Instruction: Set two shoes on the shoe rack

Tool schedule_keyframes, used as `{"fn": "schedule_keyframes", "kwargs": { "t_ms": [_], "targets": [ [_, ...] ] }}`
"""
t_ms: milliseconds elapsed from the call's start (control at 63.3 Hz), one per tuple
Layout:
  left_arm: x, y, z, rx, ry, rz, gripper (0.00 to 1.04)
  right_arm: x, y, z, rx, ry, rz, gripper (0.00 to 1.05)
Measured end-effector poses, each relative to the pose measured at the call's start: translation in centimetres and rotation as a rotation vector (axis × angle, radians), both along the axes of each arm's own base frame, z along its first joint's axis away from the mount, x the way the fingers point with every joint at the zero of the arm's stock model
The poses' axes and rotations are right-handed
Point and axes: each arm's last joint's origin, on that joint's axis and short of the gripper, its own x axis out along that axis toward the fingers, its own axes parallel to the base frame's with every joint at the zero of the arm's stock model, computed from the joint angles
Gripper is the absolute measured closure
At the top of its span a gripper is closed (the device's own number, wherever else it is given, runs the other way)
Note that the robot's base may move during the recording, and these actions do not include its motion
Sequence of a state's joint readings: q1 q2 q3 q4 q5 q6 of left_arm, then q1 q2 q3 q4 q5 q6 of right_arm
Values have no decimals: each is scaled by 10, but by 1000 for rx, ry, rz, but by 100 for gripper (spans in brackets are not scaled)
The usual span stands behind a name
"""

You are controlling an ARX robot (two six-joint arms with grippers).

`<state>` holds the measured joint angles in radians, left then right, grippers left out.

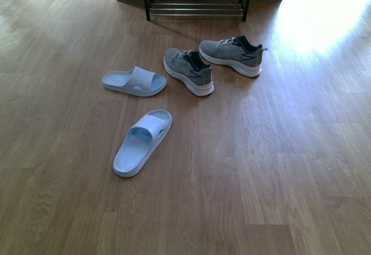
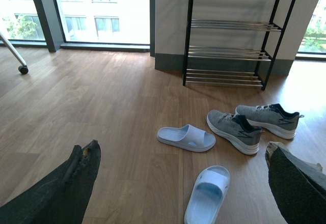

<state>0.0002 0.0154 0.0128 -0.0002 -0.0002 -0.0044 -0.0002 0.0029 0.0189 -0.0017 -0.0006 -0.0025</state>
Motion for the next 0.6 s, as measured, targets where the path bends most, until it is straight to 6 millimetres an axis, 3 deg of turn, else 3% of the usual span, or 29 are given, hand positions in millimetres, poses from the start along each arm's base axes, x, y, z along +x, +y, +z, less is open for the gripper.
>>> {"fn": "schedule_keyframes", "kwargs": {
  "t_ms": [601],
  "targets": [
    [0,0,0,0,0,1,9,0,0,0,0,0,0,9]
  ]
}}
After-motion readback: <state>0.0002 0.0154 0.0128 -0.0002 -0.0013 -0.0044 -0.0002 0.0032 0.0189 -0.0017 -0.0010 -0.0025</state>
